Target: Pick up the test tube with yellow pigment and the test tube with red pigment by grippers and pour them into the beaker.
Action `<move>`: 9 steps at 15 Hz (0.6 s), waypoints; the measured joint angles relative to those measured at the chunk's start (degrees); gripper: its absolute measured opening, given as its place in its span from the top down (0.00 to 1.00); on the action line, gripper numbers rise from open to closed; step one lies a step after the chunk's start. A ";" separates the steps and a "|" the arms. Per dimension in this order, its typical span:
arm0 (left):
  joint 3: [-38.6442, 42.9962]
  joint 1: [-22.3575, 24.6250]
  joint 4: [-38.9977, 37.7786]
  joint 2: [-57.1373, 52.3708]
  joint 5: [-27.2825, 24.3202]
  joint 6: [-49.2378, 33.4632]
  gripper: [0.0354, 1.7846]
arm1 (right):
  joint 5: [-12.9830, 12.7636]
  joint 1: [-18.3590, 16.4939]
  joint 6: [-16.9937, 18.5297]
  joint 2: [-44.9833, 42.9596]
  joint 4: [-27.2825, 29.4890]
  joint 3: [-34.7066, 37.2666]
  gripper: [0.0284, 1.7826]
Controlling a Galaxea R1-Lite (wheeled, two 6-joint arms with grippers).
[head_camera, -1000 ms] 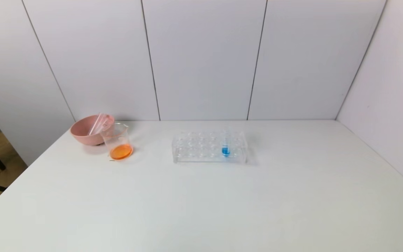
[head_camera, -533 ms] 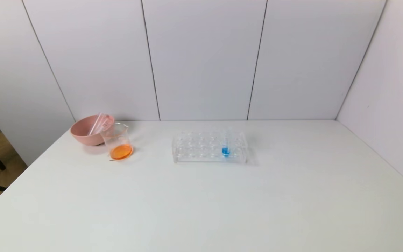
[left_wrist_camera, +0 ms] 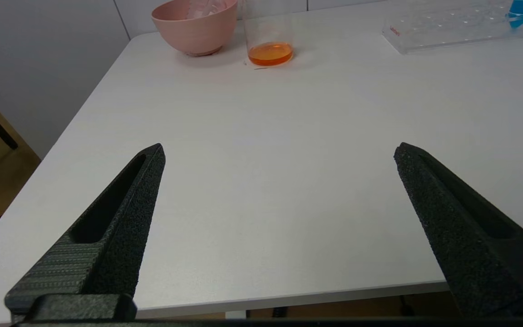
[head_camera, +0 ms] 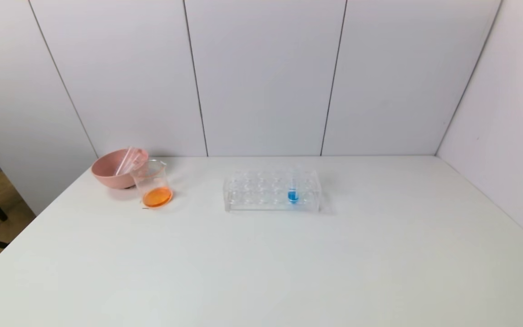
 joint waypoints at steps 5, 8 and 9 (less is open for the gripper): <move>0.00 0.00 0.00 0.00 -0.02 0.02 0.01 | 0.02 0.00 0.00 0.00 0.00 0.00 0.95; 0.00 0.00 0.02 0.00 0.00 0.02 0.01 | 0.02 0.00 0.06 0.00 0.00 0.00 0.95; 0.00 0.00 0.00 0.00 0.00 0.02 0.01 | 0.00 0.00 0.09 0.00 0.00 0.00 0.95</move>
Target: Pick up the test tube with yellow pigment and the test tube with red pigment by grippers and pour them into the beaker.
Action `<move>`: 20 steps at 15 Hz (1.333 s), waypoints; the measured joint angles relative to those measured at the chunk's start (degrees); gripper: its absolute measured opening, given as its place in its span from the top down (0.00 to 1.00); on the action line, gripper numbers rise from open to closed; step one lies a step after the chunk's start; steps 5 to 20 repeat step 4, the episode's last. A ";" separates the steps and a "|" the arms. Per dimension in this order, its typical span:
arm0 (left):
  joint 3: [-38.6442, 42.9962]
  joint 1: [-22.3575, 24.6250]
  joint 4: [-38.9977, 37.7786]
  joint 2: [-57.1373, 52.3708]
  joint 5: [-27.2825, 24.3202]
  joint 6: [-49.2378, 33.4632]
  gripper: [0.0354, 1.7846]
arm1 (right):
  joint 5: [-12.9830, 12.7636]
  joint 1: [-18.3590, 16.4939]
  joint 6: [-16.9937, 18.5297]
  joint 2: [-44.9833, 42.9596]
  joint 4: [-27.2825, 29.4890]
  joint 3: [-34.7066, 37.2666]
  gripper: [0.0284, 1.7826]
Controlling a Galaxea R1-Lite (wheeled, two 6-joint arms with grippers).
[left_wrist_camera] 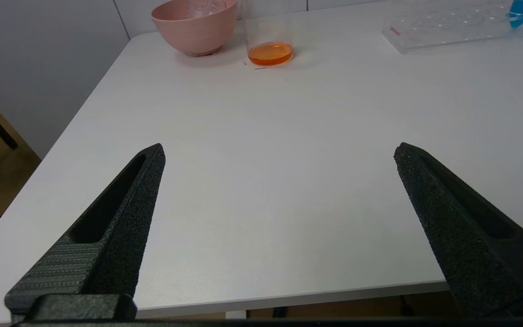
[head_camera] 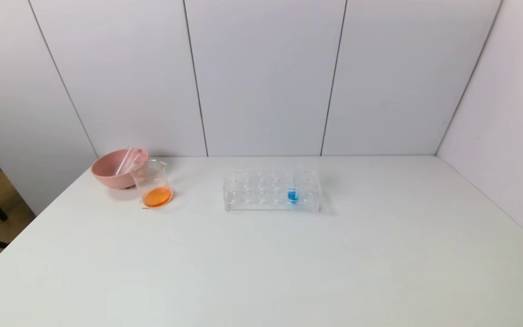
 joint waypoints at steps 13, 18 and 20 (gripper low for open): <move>0.00 0.00 0.00 0.02 -0.02 -0.02 0.01 | 0.00 0.00 -0.02 0.00 0.00 0.00 0.95; 0.00 0.00 0.00 0.02 -0.02 -0.02 0.01 | 0.00 0.00 -0.02 0.00 0.00 0.00 0.95; 0.00 0.00 0.00 0.02 -0.02 -0.02 0.01 | 0.00 0.00 -0.02 0.00 0.00 0.00 0.95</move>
